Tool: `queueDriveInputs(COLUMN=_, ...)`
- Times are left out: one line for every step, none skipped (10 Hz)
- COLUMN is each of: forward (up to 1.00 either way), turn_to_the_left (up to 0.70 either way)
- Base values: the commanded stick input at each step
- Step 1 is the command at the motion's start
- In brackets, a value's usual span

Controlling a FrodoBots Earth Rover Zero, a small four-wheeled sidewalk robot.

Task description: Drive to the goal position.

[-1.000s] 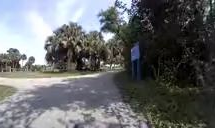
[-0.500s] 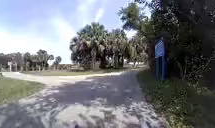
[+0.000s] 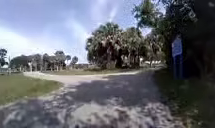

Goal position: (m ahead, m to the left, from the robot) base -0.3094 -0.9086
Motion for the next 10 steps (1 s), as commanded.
queueDriveInputs(forward=0.00, turn_to_the_left=0.00)
queueDriveInputs(forward=0.00, turn_to_the_left=0.00)
queueDriveInputs(forward=0.00, turn_to_the_left=0.00)
queueDriveInputs(forward=0.00, turn_to_the_left=0.00)
queueDriveInputs(forward=0.00, turn_to_the_left=0.00)
queueDriveInputs(forward=0.00, turn_to_the_left=0.00)
queueDriveInputs(forward=0.00, turn_to_the_left=0.00)
queueDriveInputs(forward=0.00, turn_to_the_left=0.00)
queueDriveInputs(forward=0.00, turn_to_the_left=0.00)
queueDriveInputs(forward=0.00, turn_to_the_left=0.44)
